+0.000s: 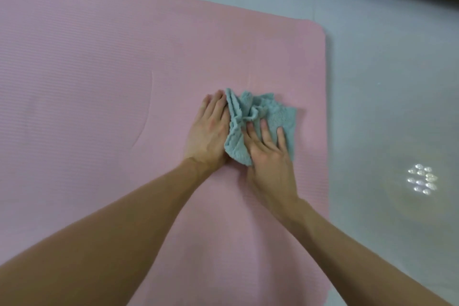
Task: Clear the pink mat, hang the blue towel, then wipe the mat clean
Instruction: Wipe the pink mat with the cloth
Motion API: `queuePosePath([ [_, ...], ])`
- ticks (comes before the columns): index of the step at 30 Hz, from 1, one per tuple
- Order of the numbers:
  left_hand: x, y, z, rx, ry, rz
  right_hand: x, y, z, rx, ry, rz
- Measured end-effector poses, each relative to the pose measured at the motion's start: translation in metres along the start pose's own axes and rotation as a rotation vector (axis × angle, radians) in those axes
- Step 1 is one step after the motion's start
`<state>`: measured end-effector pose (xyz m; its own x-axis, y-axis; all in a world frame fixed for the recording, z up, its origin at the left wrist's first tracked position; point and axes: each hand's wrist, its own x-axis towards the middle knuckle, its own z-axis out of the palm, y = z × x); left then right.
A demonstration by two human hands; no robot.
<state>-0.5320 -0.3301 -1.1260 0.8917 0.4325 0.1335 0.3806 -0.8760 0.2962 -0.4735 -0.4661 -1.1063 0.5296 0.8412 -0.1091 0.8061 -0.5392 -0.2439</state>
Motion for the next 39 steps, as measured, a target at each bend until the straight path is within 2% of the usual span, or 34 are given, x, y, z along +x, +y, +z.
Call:
queuePosePath([
  [3, -0.011, -0.002, -0.006, -0.051, -0.030, -0.002, 0.001, 0.001, 0.000, -0.001, -0.017, 0.002],
  [8, -0.066, 0.017, 0.000, -0.078, 0.032, -0.043, -0.013, -0.001, -0.006, 0.055, -0.031, -0.021],
  [16, -0.077, 0.017, 0.002, -0.029, -0.063, -0.042, -0.107, -0.007, 0.005, 0.123, -0.065, -0.178],
  [18, -0.077, 0.020, 0.000, -0.045, -0.067, -0.070, -0.133, -0.009, 0.008, 0.163, -0.069, -0.257],
  [21, -0.076, 0.024, -0.001, -0.033, -0.017, -0.091, -0.170, -0.006, 0.010, 0.254, -0.127, -0.484],
  [26, -0.074, 0.026, 0.000, -0.007, -0.023, -0.115, -0.191, 0.017, 0.005, 0.315, -0.324, -0.767],
  [31, -0.063, 0.030, -0.002, 0.027, 0.045, -0.139, -0.170, 0.047, -0.017, 0.269, -0.548, -0.915],
  [33, -0.052, 0.034, -0.004, -0.006, 0.076, -0.106, -0.158, 0.053, -0.028, 0.278, -0.589, -0.889],
  [35, -0.034, 0.041, -0.002, -0.036, 0.084, 0.002, -0.138, 0.061, -0.045, 0.294, -0.594, -0.783],
  [37, -0.010, 0.048, 0.003, -0.033, 0.072, 0.059, -0.105, 0.080, -0.063, 0.290, -0.503, -0.598],
  [39, 0.009, 0.052, 0.009, -0.025, 0.014, 0.036, -0.061, 0.103, -0.085, 0.290, -0.330, -0.331],
])
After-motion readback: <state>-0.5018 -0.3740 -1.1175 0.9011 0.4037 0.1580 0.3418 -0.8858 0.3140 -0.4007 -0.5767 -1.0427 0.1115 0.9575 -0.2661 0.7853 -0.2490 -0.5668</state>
